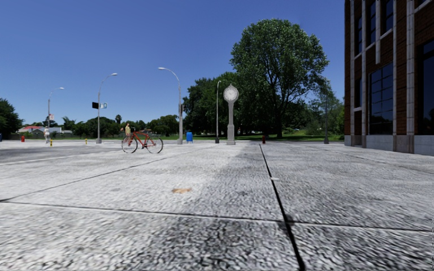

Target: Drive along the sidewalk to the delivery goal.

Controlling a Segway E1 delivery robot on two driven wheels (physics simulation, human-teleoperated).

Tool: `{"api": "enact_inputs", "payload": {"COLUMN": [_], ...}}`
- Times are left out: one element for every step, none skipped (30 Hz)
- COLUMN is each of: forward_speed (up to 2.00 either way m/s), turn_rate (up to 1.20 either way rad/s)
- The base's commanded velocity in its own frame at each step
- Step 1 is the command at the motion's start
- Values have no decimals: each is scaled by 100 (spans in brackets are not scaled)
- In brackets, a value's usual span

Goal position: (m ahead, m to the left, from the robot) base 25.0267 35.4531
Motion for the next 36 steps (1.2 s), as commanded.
{"api": "enact_inputs", "payload": {"forward_speed": [200, 200, 200, 200, 200, 200, 200, 200, 200, 200, 200, 200, 200, 200, 200, 200, 200, 200, 200, 200, 200, 200, 200, 200, 200, 200, 200, 200, 200, 200, 200, 200, 200, 200, 200, 200], "turn_rate": [0, 0, 0, 0, 0, 0, 0, 0, 0, 0, 0, 0, 0, 0, 0, 0, 0, 0, 0, 0, 0, 0, 0, 0, 0, 0, 0, 0, 0, 0, 0, 0, 0, 0, 0, 0]}}
